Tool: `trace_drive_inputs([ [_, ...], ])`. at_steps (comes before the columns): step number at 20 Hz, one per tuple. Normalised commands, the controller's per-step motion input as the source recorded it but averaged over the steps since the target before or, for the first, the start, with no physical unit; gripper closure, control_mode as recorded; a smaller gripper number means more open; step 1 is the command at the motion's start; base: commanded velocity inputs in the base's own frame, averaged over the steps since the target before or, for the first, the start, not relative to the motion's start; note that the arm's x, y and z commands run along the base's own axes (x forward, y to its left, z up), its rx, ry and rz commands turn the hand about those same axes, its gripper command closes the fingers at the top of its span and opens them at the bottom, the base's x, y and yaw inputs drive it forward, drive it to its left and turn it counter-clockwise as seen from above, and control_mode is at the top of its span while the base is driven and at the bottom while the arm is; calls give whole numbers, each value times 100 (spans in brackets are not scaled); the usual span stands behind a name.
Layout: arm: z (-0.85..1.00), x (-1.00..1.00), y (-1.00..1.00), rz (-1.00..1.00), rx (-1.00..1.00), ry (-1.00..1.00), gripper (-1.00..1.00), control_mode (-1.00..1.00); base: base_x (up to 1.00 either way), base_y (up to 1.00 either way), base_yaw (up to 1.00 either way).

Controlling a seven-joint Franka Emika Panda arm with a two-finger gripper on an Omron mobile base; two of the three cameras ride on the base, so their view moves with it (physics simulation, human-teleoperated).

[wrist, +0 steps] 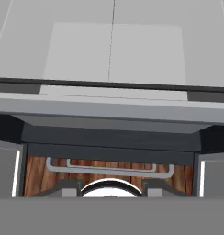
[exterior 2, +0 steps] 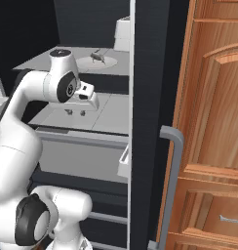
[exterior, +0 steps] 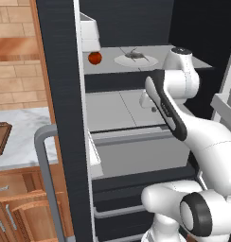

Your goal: Retrieve the fish from the fridge and place it on the cutting board.

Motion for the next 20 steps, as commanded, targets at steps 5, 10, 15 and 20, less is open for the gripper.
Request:
trace_drive_inputs([
  [5, 2, -5, 0, 0, 0, -13, -100, -100, 0, 0, 0],
  [10, 10, -8, 0, 0, 0, -19, -100, -100, 0, 0, 0],
  [15, 35, -29, -1, 0, 0, -31, -100, -100, 0, 0, 0],
  [20, 82, -21, 0, 0, 0, -24, -100, -100, 0, 0, 0],
])
